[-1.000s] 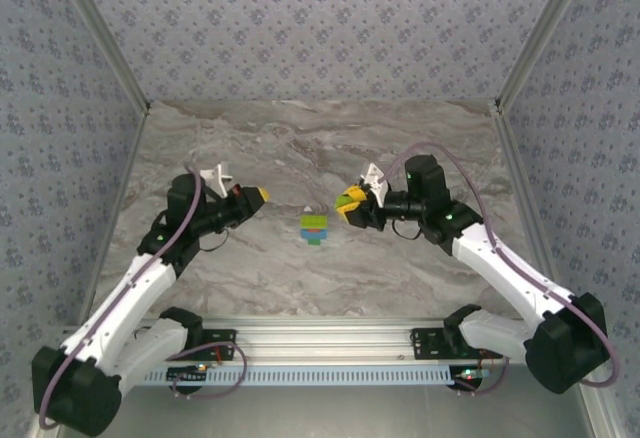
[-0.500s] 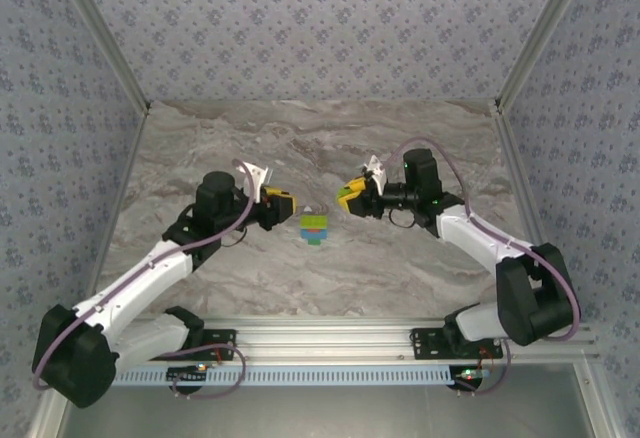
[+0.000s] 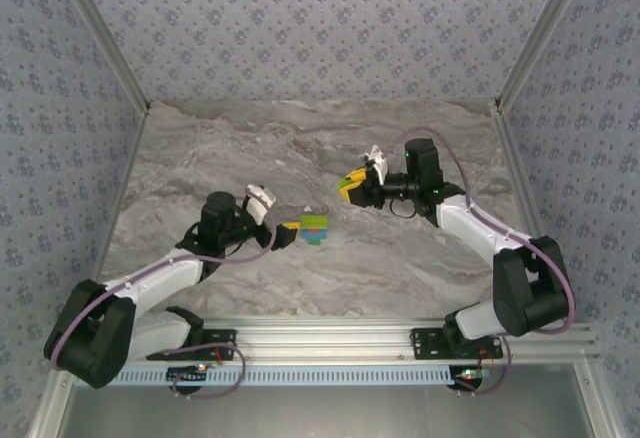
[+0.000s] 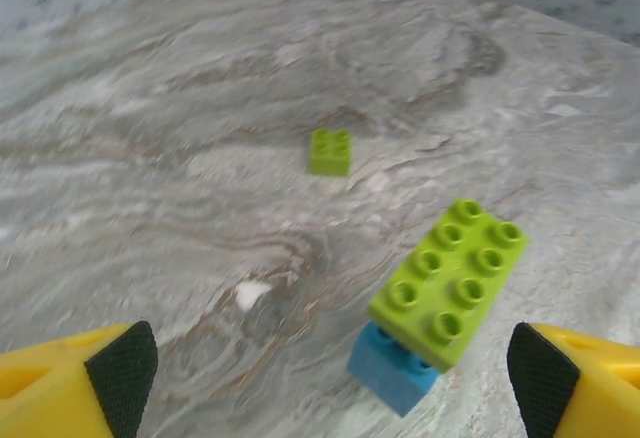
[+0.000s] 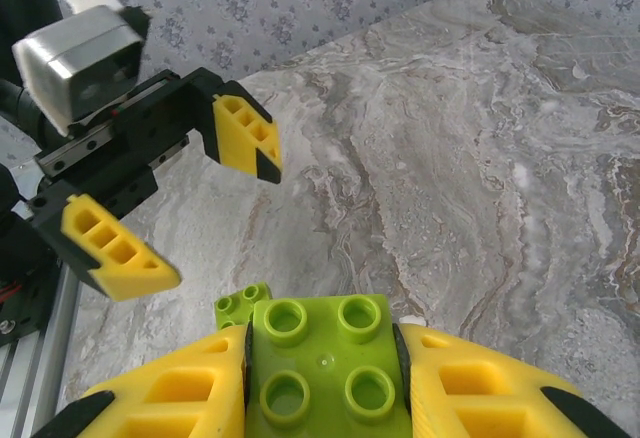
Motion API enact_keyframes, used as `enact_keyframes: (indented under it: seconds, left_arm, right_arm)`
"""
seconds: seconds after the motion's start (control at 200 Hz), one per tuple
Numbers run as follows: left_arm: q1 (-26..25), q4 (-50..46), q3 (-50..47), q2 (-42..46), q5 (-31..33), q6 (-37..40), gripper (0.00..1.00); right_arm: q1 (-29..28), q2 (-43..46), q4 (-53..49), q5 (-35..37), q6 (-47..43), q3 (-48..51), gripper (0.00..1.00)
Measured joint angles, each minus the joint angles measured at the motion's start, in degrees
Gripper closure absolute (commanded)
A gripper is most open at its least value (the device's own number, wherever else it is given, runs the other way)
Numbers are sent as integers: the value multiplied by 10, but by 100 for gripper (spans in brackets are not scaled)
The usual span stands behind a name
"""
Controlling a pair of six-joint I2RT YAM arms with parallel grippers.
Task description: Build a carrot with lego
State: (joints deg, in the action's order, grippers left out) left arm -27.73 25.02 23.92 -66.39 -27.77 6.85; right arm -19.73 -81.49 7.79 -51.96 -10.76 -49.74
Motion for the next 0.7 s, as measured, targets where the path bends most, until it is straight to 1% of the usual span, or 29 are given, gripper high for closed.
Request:
enact_keyframes:
  seconds: [0.095, 0.22, 0.34, 0.5, 0.705]
  left_arm:
    - [7, -31, 27, -23, -68, 47, 14]
    - [19, -57, 64, -83, -149, 92, 14]
    - [20, -91, 89, -141, -195, 123, 15]
    - [17, -129, 118, -167, -225, 152, 15]
    - [9, -134, 134, -177, -226, 171, 15]
  right_arm:
    - [0, -1, -12, -1, 0, -7, 72]
    - [0, -1, -29, -4, -1, -15, 72]
    - [1, -1, -39, -5, -2, -19, 72]
    - [3, -3, -42, -7, -2, -20, 72]
    - [3, -14, -44, -12, -2, -20, 72]
